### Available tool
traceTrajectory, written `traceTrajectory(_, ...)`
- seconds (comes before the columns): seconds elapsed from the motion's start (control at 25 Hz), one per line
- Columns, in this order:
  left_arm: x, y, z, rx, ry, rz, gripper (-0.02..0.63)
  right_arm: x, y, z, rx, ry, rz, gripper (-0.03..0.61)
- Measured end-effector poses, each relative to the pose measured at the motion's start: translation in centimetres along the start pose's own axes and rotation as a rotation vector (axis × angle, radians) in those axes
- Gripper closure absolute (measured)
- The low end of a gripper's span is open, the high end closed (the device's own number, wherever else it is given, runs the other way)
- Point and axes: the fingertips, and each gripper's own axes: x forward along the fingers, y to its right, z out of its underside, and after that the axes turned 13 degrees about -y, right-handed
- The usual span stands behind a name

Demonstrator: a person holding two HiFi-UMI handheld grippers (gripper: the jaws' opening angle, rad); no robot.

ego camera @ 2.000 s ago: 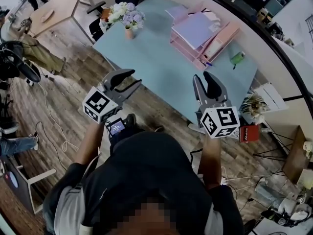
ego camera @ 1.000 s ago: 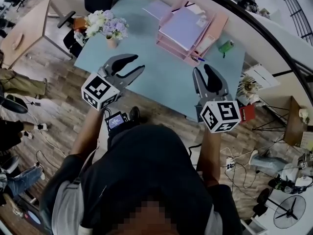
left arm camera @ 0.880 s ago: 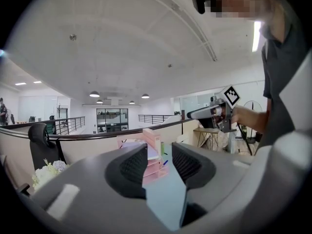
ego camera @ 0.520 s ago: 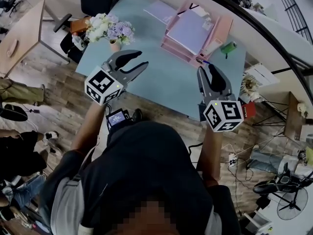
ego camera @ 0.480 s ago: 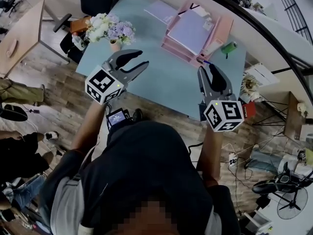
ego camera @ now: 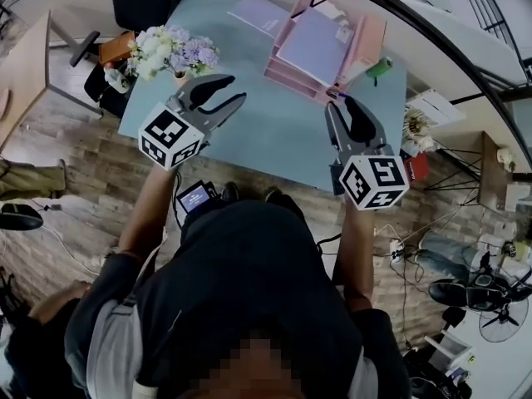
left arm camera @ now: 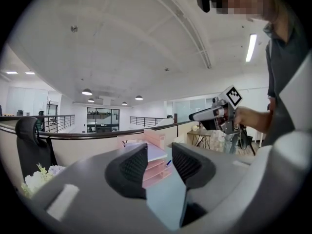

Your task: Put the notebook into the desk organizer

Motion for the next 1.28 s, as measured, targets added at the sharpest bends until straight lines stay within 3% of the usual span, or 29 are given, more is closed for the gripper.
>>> traceTrajectory(0.6, 7.9, -2.9, 1.2, -0.064, -0.087, 0.033, 0.4, 5.9, 6.0, 3.6, 0.104, -0.081, -0.016, 0.423)
traceTrajectory(0.96, 14.1, -4.9, 3.4, -0.123, -0.163, 0.048, 0.4, 10.7, 10.7, 6.7, 0.225, -0.155, -0.042, 0.413)
traceTrajectory(1.28, 19.4, -6.8, 5.2, -0.294, -0.167, 0.099, 0.393, 15.4, 12.8, 10.8, 0.382, -0.243, -0.113, 0.364)
